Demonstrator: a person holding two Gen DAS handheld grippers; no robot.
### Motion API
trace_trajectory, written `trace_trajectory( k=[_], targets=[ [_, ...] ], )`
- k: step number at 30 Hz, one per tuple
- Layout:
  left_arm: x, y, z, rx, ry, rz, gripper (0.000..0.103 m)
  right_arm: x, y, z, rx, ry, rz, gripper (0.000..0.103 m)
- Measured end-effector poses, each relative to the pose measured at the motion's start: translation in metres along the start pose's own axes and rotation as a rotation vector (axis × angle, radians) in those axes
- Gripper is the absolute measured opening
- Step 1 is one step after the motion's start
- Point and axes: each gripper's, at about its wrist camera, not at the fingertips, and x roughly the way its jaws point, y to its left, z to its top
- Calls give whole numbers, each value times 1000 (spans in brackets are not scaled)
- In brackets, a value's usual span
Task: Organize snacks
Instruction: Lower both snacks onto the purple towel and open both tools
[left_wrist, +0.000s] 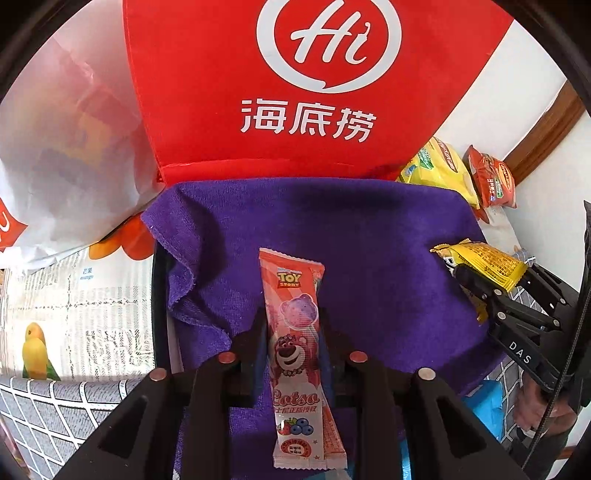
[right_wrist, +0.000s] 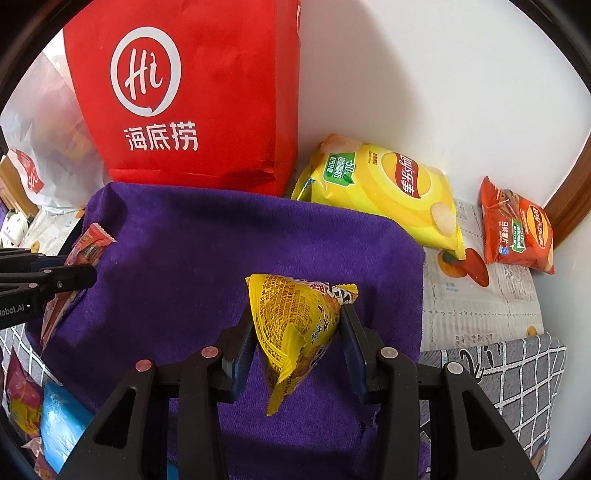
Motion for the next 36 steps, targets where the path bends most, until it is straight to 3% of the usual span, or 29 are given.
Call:
trace_trajectory(
  k=[3,6,10,19,23,28,33,36],
  targets=[
    [-1,-1,1,5,2,-10,28,0,1,0,-4,2,0,44],
    [-5,-2,2,7,3,-22,54,1,2,0,-10,7,-2,45],
    [-19,-5,2,23,-55,-22,62,-1,4,0,-16,5,4,55],
    [-38,-6,3,9,-93,3,63,-23,4,7,1,-44,-11,75],
    [-50,-10,2,25,-134,12,63,-38,4,11,17,-78,-36,79],
    [-66,-18,-1,75,-180,48,63,-52,11,15,26,-101,-127,80],
    [-78,-22,-4,63,-189,-12,63,-68,15,7,51,-141,-82,80],
    [-89,-24,-6,63,-196,-55,63,-81,16,3,67,-136,-104,80]
  ],
)
